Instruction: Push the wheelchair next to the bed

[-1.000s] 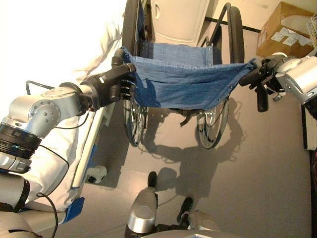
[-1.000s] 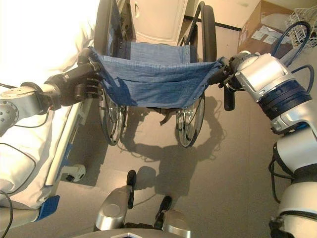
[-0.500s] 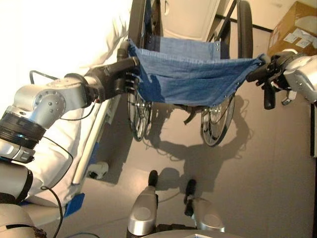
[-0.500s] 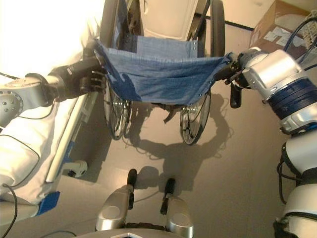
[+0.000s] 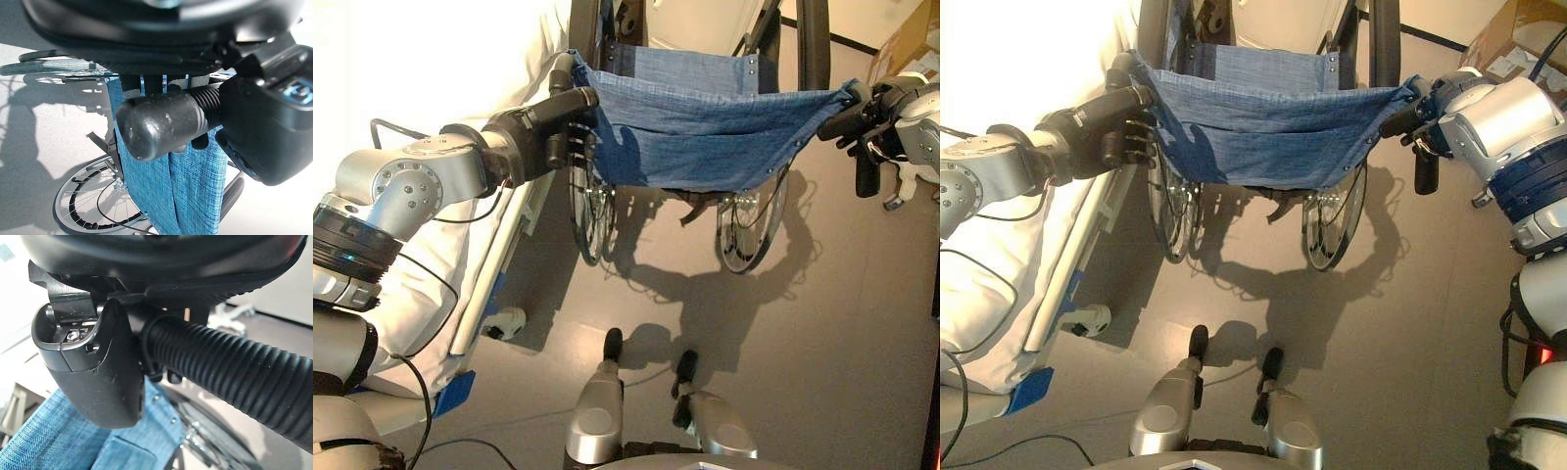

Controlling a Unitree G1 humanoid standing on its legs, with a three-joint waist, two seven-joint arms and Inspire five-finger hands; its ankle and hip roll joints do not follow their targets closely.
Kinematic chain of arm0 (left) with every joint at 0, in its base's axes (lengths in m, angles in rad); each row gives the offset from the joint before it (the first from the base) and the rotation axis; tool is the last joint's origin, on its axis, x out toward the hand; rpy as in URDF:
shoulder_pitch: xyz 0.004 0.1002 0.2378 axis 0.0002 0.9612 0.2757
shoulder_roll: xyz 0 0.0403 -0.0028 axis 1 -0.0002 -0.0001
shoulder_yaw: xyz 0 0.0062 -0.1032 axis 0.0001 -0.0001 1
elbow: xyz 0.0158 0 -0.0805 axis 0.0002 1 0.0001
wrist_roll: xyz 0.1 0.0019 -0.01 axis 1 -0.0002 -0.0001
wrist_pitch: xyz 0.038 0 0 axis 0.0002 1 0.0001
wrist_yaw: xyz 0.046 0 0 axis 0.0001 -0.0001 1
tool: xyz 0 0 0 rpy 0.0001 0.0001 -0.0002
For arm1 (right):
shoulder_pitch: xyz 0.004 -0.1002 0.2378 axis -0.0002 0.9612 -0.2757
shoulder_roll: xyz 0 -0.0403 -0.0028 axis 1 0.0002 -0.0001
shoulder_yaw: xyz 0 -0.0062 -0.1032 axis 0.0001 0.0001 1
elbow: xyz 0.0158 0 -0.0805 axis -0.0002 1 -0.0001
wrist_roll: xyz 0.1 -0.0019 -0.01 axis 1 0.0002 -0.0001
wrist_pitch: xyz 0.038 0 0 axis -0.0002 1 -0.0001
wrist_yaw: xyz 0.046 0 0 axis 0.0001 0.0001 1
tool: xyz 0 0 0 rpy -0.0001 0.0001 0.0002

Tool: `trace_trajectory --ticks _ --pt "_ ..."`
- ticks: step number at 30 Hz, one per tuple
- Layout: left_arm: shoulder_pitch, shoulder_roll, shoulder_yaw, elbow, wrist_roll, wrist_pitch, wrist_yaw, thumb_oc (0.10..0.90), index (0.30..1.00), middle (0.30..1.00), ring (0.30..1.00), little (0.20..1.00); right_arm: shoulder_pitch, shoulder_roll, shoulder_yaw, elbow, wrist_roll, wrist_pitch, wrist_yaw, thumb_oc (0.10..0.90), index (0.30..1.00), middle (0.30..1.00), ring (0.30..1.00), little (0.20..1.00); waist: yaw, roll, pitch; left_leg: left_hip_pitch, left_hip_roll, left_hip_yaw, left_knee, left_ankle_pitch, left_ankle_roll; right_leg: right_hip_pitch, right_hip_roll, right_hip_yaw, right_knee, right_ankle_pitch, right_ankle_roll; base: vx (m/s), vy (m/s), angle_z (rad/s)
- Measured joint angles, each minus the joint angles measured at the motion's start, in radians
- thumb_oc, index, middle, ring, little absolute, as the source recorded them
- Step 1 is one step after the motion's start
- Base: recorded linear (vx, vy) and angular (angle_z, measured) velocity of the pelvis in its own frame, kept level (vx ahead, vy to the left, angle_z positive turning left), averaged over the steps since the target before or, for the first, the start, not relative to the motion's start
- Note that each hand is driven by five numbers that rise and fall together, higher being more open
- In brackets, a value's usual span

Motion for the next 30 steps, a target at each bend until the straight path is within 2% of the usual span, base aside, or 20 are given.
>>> trace_trajectory --ticks 5,6,7,8,9,10,14,25,30 --pt "0.0 -0.001 -0.001 0.0 0.001 0.0 0.008 0.4 0.3 0.3 0.3 0.3 0.0 0.01 0.002 0.013 0.003 -0.001 0.0 0.403 0.305 0.305 0.305 0.305 0.0 -0.003 0.001 0.011 -0.001 0.004 -0.012 0.002 0.003 0.004 -0.001 0.0 0.0 0.0 0.0 -0.02 0.042 -0.01" --pt "0.0 -0.001 -0.002 0.0 0.001 0.0 0.009 0.4 0.3 0.3 0.3 0.3 0.0 0.011 0.002 0.015 0.003 -0.001 0.0 0.458 0.387 0.387 0.387 0.387 0.0 -0.004 0.002 0.013 -0.001 0.004 -0.013 0.002 0.003 0.005 -0.001 0.0 0.0 0.0 0.0 -0.03 0.038 -0.01" --pt "0.0 -0.001 -0.002 0.0 0.001 0.0 0.009 0.447 0.371 0.371 0.371 0.371 0.0 0.011 0.002 0.015 0.004 -0.001 0.0 0.78 0.869 0.869 0.869 0.869 0.0 -0.004 0.002 0.013 -0.001 0.005 -0.013 0.002 0.003 0.005 -0.001 0.0 0.0 0.0 0.0 -0.03 0.028 -0.01" --pt "0.0 -0.001 -0.002 0.0 0.001 0.0 0.009 0.544 0.516 0.516 0.516 0.516 0.0 0.011 0.002 0.016 0.004 -0.001 0.0 0.8 0.9 0.9 0.9 0.9 0.0 -0.004 0.002 0.014 -0.001 0.005 -0.014 0.002 0.003 0.005 -0.001 -0.001 0.0 0.0 0.0 -0.03 0.015 0.0" --pt "0.0 -0.001 -0.002 0.0 0.001 0.0 0.009 0.571 0.556 0.556 0.556 0.556 0.0 0.011 0.002 0.017 0.004 -0.001 0.0 0.8 0.9 0.9 0.9 0.9 0.0 -0.005 0.002 0.015 0.0 0.005 -0.016 0.003 0.004 0.005 -0.001 -0.001 0.0 0.0 0.0 0.0 0.0 0.0" --pt "0.0 -0.001 -0.002 0.0 0.001 0.0 0.009 0.8 0.9 0.9 0.9 0.9 0.0 0.011 0.002 0.018 0.005 -0.001 0.0 0.8 0.9 0.9 0.9 0.9 0.0 -0.005 0.002 0.016 0.0 0.005 -0.017 0.003 0.004 0.006 -0.001 -0.001 0.0 0.0 0.0 0.0 0.0 0.0" --pt "0.0 -0.001 -0.002 0.006 0.003 0.002 0.009 0.8 0.9 0.9 0.9 0.9 -0.004 0.007 0.002 0.018 0.032 -0.039 0.006 0.8 0.9 0.9 0.9 0.9 0.0 -0.007 0.002 0.035 0.0 0.007 -0.04 0.012 0.006 0.012 0.0 -0.001 0.0 0.0 0.0 0.0 0.0 0.0" --pt "0.0 0.014 0.002 0.063 0.053 0.005 -0.008 0.8 0.9 0.9 0.9 0.9 -0.006 0.005 0.003 0.019 0.035 -0.041 0.049 0.8 0.9 0.9 0.9 0.9 -0.011 -0.021 0.003 0.069 -0.002 0.008 -0.059 0.015 0.004 0.052 -0.001 -0.008 -0.027 0.003 0.004 0.0 0.0 0.0" --pt "0.0 0.034 0.003 0.068 0.052 0.005 -0.018 0.8 0.9 0.9 0.9 0.9 -0.021 -0.037 0.003 0.017 0.072 -0.044 0.053 0.8 0.9 0.9 0.9 0.9 -0.012 -0.021 0.003 0.075 -0.002 0.006 -0.072 0.017 0.004 0.06 0.001 -0.023 -0.039 0.006 0.004 0.01 -0.012 0.03"
